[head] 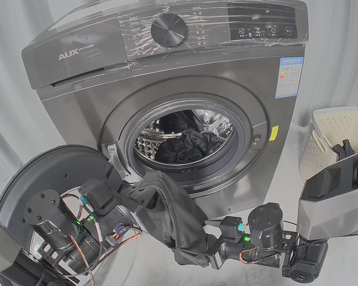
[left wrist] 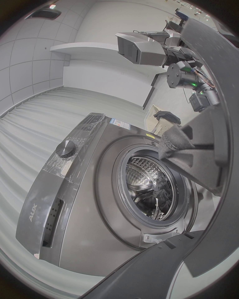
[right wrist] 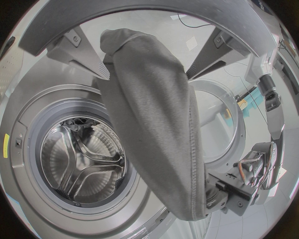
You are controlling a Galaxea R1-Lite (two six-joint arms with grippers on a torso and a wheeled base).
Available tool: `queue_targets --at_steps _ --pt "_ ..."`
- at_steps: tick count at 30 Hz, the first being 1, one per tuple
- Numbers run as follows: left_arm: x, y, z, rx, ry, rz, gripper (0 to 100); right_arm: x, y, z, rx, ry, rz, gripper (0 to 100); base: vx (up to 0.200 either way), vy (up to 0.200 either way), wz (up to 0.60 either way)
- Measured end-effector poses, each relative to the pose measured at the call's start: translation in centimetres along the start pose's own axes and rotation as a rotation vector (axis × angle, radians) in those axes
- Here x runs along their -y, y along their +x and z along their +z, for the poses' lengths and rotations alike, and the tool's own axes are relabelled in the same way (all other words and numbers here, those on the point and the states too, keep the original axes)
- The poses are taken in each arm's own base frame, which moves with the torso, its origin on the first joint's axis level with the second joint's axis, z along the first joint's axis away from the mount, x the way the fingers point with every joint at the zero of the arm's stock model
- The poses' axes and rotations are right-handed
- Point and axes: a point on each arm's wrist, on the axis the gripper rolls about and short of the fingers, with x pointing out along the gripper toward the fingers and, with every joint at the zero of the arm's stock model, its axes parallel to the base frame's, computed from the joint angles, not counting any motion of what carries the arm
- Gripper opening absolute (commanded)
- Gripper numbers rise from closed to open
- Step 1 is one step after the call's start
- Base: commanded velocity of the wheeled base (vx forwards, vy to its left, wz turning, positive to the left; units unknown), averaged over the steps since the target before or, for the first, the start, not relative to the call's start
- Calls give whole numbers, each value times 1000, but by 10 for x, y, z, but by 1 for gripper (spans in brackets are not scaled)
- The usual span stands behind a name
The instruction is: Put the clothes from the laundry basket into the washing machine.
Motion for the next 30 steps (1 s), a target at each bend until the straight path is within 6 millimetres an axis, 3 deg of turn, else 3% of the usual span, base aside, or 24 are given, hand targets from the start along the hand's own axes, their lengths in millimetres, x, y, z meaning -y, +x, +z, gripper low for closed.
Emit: queue_targets --at_steps 7,18,30 --pt "0 1 -1 -4 0 0 0 -7 10 6 35 -4 -36 100 0 0 0" --pt "-2 1 -2 -6 -1 7 0 9 7 5 28 22 -91 100 0 0 0" --pt "-4 4 -3 -3 -1 21 0 -15 1 5 19 1 54 100 0 0 0"
